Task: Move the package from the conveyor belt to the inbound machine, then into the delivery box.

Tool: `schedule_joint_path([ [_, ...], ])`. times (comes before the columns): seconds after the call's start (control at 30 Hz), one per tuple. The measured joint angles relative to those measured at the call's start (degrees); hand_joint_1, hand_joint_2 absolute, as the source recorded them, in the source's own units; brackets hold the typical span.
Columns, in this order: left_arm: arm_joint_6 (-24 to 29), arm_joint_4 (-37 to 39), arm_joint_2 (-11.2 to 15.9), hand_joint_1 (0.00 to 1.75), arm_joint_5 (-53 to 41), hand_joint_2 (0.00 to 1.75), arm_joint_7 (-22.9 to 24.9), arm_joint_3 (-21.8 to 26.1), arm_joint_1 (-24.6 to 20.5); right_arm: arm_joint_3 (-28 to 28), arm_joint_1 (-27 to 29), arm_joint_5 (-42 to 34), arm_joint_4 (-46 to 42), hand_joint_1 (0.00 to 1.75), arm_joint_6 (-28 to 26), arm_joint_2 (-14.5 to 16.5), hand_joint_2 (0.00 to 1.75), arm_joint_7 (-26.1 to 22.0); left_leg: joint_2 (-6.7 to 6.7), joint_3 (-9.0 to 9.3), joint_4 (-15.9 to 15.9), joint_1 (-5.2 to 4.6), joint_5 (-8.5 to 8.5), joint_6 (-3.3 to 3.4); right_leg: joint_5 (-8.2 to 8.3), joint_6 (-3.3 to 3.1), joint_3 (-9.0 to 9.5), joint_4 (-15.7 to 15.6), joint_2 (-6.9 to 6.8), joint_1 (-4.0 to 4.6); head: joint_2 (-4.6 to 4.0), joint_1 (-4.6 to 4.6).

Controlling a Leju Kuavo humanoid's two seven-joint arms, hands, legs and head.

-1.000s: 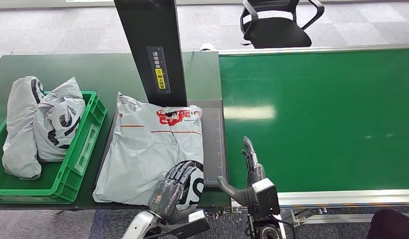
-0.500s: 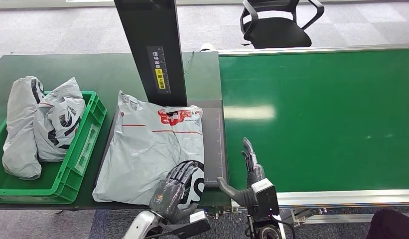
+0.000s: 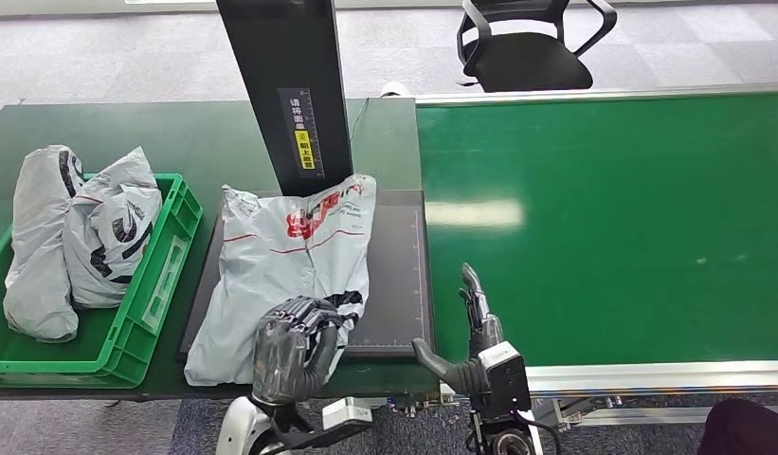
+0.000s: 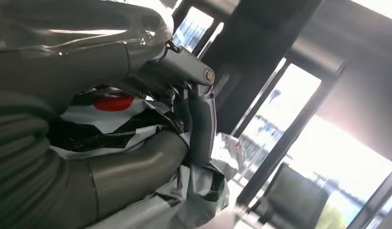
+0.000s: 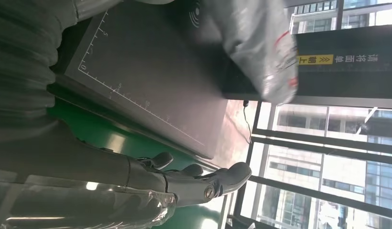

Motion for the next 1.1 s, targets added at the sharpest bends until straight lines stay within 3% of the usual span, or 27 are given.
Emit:
schedule_joint_path([
  [0.1,0.8,-5.4,-1.5,1.75,2.4,1.75,-8.7,3.5,1.8,0.0,-0.1,-0.3,0.5,0.0,-0.2,0.0,1.75,-0.6,0.01,0.0,0.0,0.0,0.0,0.0,0.0,0.0,0.0,0.0,0.0,0.0,0.0,0.0],
  [0.2,0.8,-10.4,-2.7,1.75,4.8,1.75,-12.9,6.8,4.1,0.0,-0.2,-0.7,1.0,0.0,-0.4,0.0,1.75,-1.0,0.02,0.01,0.0,0.0,0.0,0.0,0.0,0.0,-0.04,0.0,0.01,0.0,0.0,0.0],
  [0.43,0.8,-23.8,-3.7,1.75,12.2,1.75,-13.1,9.0,8.2,0.0,-0.4,-1.5,2.0,0.0,-0.9,0.0,1.75,-1.7,0.02,0.0,0.0,0.0,0.0,0.0,0.0,0.0,-0.06,0.0,0.01,0.0,0.0,0.01],
  [0.67,0.8,-35.4,-3.8,1.75,19.0,1.75,-13.2,8.4,8.1,0.0,-0.4,-1.8,2.3,0.0,-1.2,0.0,1.75,-2.0,0.01,0.0,0.0,0.0,0.0,0.0,0.0,0.0,-0.06,0.0,0.0,0.0,0.0,0.01],
  [0.77,0.8,-38.0,-3.5,1.75,20.3,1.75,-13.2,8.5,5.6,0.0,-0.4,-1.7,2.3,0.0,-1.2,0.0,1.75,-2.1,0.0,0.01,0.0,0.0,0.01,0.0,0.0,0.0,-0.04,0.0,0.0,0.0,0.0,0.01],
  [0.93,0.8,-39.2,-1.2,1.75,23.6,1.75,-13.0,8.8,-2.5,0.0,-1.2,-1.4,2.8,0.0,-0.8,0.0,1.75,-2.1,0.0,0.05,0.0,0.0,0.05,0.0,0.02,-0.01,0.01,0.0,0.0,0.0,0.0,0.02],
  [1.1,-1.1,-37.8,5.8,1.75,33.4,1.75,-7.5,9.6,-13.6,0.0,-1.8,-0.9,3.5,0.0,-0.2,0.0,1.75,-2.1,-0.01,0.08,0.0,0.03,0.11,-0.01,0.05,-0.03,0.02,0.0,0.0,0.03,0.0,0.02],
])
